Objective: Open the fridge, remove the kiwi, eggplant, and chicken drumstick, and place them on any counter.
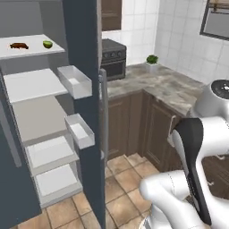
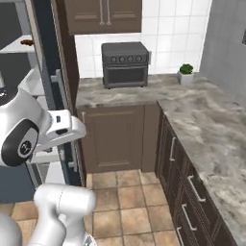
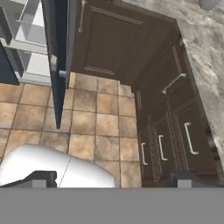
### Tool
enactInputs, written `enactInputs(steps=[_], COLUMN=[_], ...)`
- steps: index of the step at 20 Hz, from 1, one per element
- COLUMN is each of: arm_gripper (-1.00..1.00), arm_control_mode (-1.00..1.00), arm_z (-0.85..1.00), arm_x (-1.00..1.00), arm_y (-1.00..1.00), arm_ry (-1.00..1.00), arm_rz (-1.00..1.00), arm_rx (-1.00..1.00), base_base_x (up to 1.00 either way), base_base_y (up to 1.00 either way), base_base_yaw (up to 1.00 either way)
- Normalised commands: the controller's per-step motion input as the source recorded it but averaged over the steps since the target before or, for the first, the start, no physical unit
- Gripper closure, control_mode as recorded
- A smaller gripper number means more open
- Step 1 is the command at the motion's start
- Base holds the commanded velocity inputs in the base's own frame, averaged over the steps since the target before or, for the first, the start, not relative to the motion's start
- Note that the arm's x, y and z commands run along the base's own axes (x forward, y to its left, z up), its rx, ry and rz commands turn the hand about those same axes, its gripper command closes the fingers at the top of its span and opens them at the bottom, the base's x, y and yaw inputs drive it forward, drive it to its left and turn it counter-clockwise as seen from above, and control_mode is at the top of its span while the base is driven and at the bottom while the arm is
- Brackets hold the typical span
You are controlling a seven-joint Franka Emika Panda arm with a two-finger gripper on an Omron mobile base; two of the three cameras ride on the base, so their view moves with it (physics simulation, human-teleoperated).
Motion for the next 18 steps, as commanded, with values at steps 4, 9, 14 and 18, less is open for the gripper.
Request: enactInputs(steps=[4, 9, 14, 18], arm_gripper=[-1.00, -1.00, -1.00, -1.00], arm_control_mode=[1.00, 1.00, 1.00, 1.00], arm_z=[0.00, 0.00, 0.00, 0.00], arm_x=[0.00, 0.00, 0.00, 0.00], arm_y=[0.00, 0.00, 0.00, 0.00], arm_ry=[0.00, 0.00, 0.00, 0.00], arm_rz=[0.00, 0.00, 0.00, 0.00], arm_rx=[0.00, 0.00, 0.00, 0.00], base_base_x=[0.06, 0.09, 0.24, 0.41], base_base_y=[0.98, 0.91, 0.78, 0.67], base_base_yaw=[0.26, 0.08, 0.00, 0.02])
